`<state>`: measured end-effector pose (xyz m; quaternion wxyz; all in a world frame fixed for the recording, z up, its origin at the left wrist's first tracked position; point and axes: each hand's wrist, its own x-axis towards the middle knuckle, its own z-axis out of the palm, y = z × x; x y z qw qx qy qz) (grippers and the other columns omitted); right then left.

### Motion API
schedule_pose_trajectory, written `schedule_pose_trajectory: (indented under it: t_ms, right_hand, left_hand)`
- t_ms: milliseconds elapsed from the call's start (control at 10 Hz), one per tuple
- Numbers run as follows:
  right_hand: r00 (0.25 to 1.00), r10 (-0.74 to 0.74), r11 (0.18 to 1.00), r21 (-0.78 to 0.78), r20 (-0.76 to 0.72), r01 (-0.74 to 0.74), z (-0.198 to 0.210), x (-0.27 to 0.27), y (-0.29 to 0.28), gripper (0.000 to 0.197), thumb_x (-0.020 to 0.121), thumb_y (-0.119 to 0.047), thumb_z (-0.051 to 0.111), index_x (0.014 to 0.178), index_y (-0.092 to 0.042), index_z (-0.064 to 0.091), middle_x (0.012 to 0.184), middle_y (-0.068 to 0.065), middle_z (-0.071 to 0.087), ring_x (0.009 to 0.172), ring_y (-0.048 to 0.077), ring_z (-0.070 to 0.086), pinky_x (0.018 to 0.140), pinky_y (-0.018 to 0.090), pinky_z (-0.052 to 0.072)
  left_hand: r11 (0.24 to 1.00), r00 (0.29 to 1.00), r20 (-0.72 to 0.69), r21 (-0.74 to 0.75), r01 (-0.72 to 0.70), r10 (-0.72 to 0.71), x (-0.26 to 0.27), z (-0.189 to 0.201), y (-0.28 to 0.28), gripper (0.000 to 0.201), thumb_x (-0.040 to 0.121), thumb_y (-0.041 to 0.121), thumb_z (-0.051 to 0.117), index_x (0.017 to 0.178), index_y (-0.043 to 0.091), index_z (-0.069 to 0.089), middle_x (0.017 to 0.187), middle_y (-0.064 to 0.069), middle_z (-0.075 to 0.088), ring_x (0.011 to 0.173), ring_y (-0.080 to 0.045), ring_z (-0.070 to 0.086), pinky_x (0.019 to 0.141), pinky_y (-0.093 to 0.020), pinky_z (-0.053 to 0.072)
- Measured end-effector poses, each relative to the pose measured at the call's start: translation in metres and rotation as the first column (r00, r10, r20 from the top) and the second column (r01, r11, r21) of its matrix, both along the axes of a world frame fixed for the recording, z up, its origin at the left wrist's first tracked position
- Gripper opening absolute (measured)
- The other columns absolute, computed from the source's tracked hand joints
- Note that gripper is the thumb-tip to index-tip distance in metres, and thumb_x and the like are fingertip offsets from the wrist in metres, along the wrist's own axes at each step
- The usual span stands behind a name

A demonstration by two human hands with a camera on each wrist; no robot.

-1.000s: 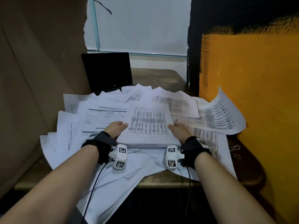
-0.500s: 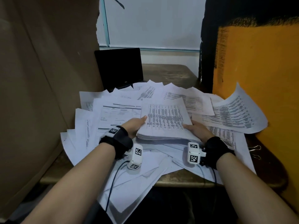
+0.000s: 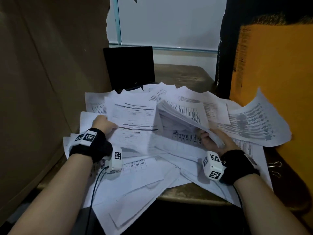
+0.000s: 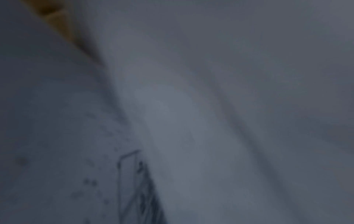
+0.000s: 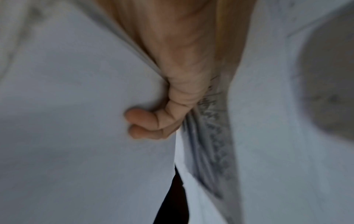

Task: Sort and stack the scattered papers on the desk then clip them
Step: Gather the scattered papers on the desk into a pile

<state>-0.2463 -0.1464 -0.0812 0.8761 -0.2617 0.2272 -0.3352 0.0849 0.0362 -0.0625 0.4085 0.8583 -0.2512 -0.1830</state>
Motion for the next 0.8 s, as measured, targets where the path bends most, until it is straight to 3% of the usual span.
schedule_pose_trajectory:
  t_ms: [100,200,300,400,500,600,700,800]
  right_hand:
    - [0.996,0.010,0.996,-0.093,0.087,-0.002,0.027,0.009,-0.011,0.093,0.002,0.003,0.094,0.088,0.006,0.060,0.069,0.013,0.062,0.045,0.012,0.058,0.042,0.015,0.047]
    - [0.970,0.054,0.995,-0.097,0.239,-0.032,0.056,0.023,-0.029,0.106,0.027,0.011,0.093,0.121,0.002,0.044,0.091,0.012,0.051,0.052,0.013,0.057,0.042,0.016,0.046]
    - [0.955,0.000,0.996,-0.090,0.296,0.028,0.075,0.039,-0.045,0.100,0.041,0.016,0.086,0.129,-0.003,0.041,0.093,0.011,0.051,0.057,0.014,0.057,0.045,0.017,0.047]
    - [0.980,-0.156,0.982,-0.089,0.122,0.168,0.077,0.052,-0.059,0.050,0.087,0.006,0.059,0.130,-0.009,0.038,0.082,0.006,0.053,0.054,0.013,0.056,0.041,0.018,0.046]
    - [0.964,-0.256,0.947,-0.217,-0.065,0.237,0.069,0.055,-0.065,0.020,0.103,-0.018,0.043,0.122,-0.014,0.041,0.061,0.000,0.065,0.042,0.008,0.060,0.039,0.018,0.046]
    - [0.954,-0.238,0.908,-0.391,-0.184,0.151,0.049,0.050,-0.080,0.020,0.101,-0.026,0.046,0.118,-0.019,0.054,0.081,-0.001,0.072,0.064,0.013,0.069,0.051,0.025,0.054]
    - [0.894,-0.259,0.876,-0.479,-0.365,0.058,0.030,0.055,-0.093,0.032,0.099,-0.027,0.051,0.126,-0.011,0.058,0.105,0.005,0.071,0.082,0.017,0.069,0.062,0.025,0.055]
    - [0.844,-0.232,0.858,-0.510,-0.484,-0.056,0.014,0.063,-0.096,0.024,0.097,-0.020,0.055,0.116,-0.007,0.062,0.096,0.001,0.071,0.072,0.004,0.070,0.062,0.015,0.052]
  left_hand:
    - [0.964,0.979,0.093,-0.182,0.196,-0.181,-0.006,0.029,-0.004,0.007,0.091,0.010,0.058,0.086,0.010,0.063,0.080,-0.007,0.063,0.072,-0.026,0.058,0.057,-0.026,0.044]
    - [0.839,0.969,0.056,-0.491,0.235,-0.239,-0.009,0.068,-0.016,0.021,0.097,0.006,0.048,0.116,0.011,0.056,0.100,-0.007,0.064,0.077,-0.020,0.061,0.059,-0.022,0.049]
    - [0.720,0.979,0.040,-0.672,0.175,-0.201,-0.009,0.095,-0.043,0.021,0.096,0.004,0.049,0.114,0.014,0.052,0.116,-0.009,0.063,0.097,-0.021,0.062,0.081,-0.032,0.053]
    - [0.744,0.976,-0.038,-0.653,0.139,-0.216,-0.016,0.087,-0.084,0.030,0.092,-0.007,0.050,0.119,0.007,0.048,0.109,-0.013,0.059,0.088,-0.020,0.060,0.071,-0.026,0.051]
    - [0.829,0.950,-0.142,-0.536,0.162,-0.277,-0.020,0.047,-0.112,0.037,0.089,-0.014,0.051,0.123,0.001,0.044,0.106,-0.015,0.060,0.068,-0.007,0.062,0.056,-0.015,0.051]
    - [0.901,0.917,-0.257,-0.390,0.190,-0.304,-0.014,0.011,-0.123,0.041,0.089,-0.012,0.054,0.123,0.008,0.043,0.115,-0.012,0.058,0.066,-0.007,0.061,0.048,-0.012,0.049]
    - [0.896,0.831,-0.419,-0.400,0.194,-0.367,0.000,-0.017,-0.126,0.055,0.091,-0.017,0.045,0.136,0.013,0.039,0.126,-0.011,0.057,0.068,-0.003,0.070,0.055,-0.016,0.054]
    - [0.902,0.807,-0.475,-0.402,0.157,-0.352,0.006,-0.028,-0.126,0.062,0.092,-0.020,0.032,0.145,0.011,0.034,0.147,-0.006,0.040,0.122,-0.012,0.053,0.081,-0.013,0.045]
